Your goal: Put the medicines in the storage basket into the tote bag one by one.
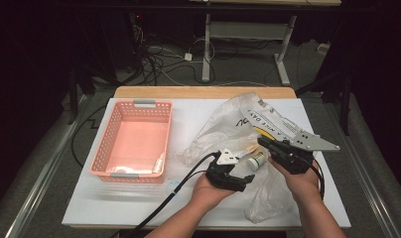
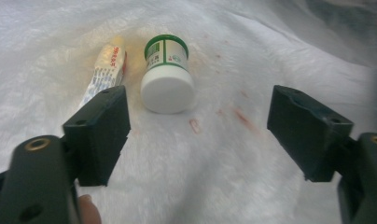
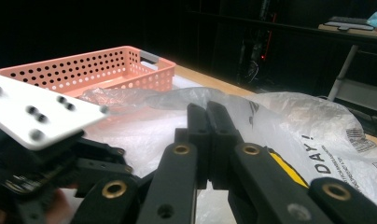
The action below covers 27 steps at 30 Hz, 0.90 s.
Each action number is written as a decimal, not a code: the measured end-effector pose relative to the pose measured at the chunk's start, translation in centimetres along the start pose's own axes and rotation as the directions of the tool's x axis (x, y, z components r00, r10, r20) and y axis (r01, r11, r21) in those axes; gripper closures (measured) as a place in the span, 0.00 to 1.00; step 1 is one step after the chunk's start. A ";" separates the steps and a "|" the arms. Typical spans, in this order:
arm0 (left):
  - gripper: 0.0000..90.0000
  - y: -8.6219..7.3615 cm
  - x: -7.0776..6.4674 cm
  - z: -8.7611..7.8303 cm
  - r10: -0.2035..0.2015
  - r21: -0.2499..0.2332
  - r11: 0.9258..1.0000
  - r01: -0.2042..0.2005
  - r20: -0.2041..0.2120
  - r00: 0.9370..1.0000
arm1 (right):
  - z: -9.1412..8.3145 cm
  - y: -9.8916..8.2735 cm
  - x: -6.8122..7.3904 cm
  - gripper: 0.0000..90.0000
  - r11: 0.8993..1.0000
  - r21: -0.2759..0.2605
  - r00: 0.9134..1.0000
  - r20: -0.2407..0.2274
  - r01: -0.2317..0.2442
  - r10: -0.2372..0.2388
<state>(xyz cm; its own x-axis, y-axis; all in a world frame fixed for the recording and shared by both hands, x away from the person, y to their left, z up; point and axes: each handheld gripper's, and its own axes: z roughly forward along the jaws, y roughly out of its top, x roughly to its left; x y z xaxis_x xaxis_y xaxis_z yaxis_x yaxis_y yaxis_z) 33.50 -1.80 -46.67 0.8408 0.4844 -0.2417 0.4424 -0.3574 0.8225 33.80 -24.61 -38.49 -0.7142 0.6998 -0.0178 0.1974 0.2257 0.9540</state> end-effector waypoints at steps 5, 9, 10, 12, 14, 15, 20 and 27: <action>0.16 -0.7 -0.7 -2.1 0.009 -0.024 1.000 -0.009 0.009 1.000 | 0.1 -0.1 0.1 1.00 1.000 0.003 1.000 -0.001 0.006 -0.006; 0.05 -1.2 -1.0 -3.6 -0.002 -0.024 1.000 0.002 0.002 1.000 | 0.1 -0.1 0.2 1.00 1.000 0.009 1.000 0.001 0.003 -0.003; 0.02 -1.3 -1.0 -3.9 -0.003 -0.018 1.000 0.002 -0.004 1.000 | 0.2 -0.1 0.2 1.00 1.000 0.009 1.000 0.001 0.003 -0.003; 0.00 -1.6 -0.8 -4.8 -0.006 -0.018 1.000 0.006 -0.006 1.000 | 0.2 -0.1 0.2 1.00 1.000 0.009 1.000 0.001 0.006 -0.006; 0.00 -1.8 -0.8 -5.8 -0.007 -0.030 1.000 0.007 -0.009 1.000 | 0.2 -0.1 0.2 1.00 1.000 0.009 1.000 0.003 0.007 -0.007; 0.00 -2.0 -0.7 -6.5 -0.008 -0.035 0.999 0.008 -0.010 1.000 | 0.2 -0.2 0.2 1.00 1.000 0.011 1.000 0.002 0.008 -0.008; 0.00 -2.6 -0.2 -8.6 -0.021 -0.036 0.999 0.019 -0.031 0.999 | 0.3 -0.3 0.3 1.00 1.000 0.016 1.000 0.002 0.005 -0.005; 0.00 -3.5 0.8 -11.1 -0.037 -0.042 0.999 0.034 -0.071 0.997 | 0.4 -0.3 0.4 1.00 1.000 0.019 1.000 0.003 0.006 -0.006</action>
<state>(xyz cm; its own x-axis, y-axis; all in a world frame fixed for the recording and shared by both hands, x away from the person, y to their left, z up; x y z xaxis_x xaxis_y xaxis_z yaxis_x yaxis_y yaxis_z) 29.12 8.71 -44.06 0.7994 0.5529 -0.2350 0.4574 -0.3064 0.8348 33.73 -24.13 -38.89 -0.7135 0.7002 -0.0244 0.2058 0.2427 0.9480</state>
